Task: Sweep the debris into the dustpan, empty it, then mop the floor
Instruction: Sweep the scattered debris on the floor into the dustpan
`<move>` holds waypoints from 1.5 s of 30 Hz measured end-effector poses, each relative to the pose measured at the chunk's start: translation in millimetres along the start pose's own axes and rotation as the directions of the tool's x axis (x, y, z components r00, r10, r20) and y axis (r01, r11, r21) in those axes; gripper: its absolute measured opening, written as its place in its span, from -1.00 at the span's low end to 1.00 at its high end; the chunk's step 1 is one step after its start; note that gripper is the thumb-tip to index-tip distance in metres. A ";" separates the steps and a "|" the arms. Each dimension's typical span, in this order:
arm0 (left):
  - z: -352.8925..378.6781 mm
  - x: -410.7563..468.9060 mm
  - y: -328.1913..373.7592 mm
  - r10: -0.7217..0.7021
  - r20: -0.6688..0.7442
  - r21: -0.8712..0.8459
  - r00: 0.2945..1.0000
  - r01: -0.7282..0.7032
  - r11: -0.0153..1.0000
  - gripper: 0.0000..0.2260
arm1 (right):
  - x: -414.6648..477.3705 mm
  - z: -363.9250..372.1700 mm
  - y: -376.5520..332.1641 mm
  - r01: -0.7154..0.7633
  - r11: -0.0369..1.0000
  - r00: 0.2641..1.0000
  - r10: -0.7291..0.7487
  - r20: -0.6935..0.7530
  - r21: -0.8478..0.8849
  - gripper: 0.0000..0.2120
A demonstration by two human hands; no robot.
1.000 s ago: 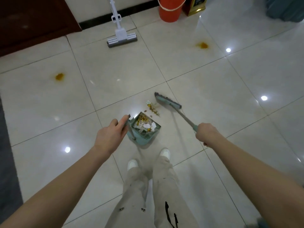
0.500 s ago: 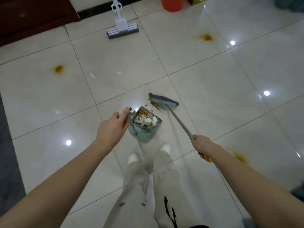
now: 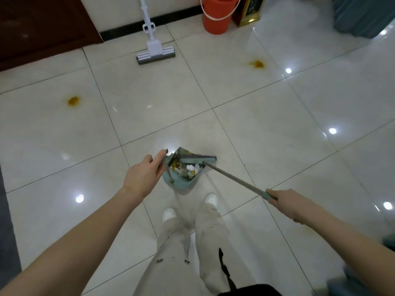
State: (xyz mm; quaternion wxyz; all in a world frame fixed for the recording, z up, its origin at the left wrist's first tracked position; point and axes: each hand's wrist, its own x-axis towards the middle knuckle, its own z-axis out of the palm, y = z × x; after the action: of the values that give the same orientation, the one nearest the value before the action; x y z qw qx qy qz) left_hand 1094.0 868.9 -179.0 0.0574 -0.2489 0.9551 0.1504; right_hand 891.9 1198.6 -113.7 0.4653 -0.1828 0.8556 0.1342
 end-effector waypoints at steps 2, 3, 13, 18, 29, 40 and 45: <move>-1.5 -6.3 -5.0 0.007 0.019 0.001 1.000 -0.007 1.000 -0.71 | -4.6 -3.9 2.8 -0.007 1.000 1.000 0.008 -0.019 0.010 -0.68; -2.5 -9.3 -7.4 0.008 0.028 -0.004 1.000 -0.008 1.000 -0.71 | -4.8 -4.2 2.7 -0.009 1.000 1.000 0.010 -0.026 0.020 -0.68; 2.2 -25.6 -25.7 0.048 0.021 -0.018 0.999 -0.047 0.999 -0.64 | 45.7 15.5 -49.1 -0.075 0.984 0.994 0.087 -0.069 0.159 -0.79; 3.7 -15.5 -21.8 0.054 0.011 -0.004 0.998 -0.054 0.999 -0.61 | 32.9 39.1 -53.7 -0.057 0.998 0.998 0.058 -0.010 0.038 -0.82; -6.3 -19.9 -32.9 0.061 0.053 -0.039 0.997 -0.059 0.997 -0.68 | -11.9 30.0 -21.5 -0.018 0.985 0.997 0.005 -0.072 -0.174 -0.67; -4.1 -51.0 -52.3 0.175 -0.014 -0.046 0.984 -0.176 0.983 -0.71 | -29.4 68.2 -40.5 -0.135 0.990 0.987 0.137 -0.087 0.030 -0.72; 2.4 -63.0 -56.3 0.179 -0.015 -0.049 0.984 -0.180 0.983 -0.65 | -30.5 104.2 -44.3 -0.117 0.990 0.992 0.113 -0.058 -0.075 -0.82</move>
State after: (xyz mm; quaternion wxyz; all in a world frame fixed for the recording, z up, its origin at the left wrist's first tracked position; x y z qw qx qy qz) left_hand 1176.6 851.8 -184.2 0.0324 -0.1641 0.9698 0.1776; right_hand 1004.4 1206.3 -145.9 0.4262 -0.1548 0.8710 0.1892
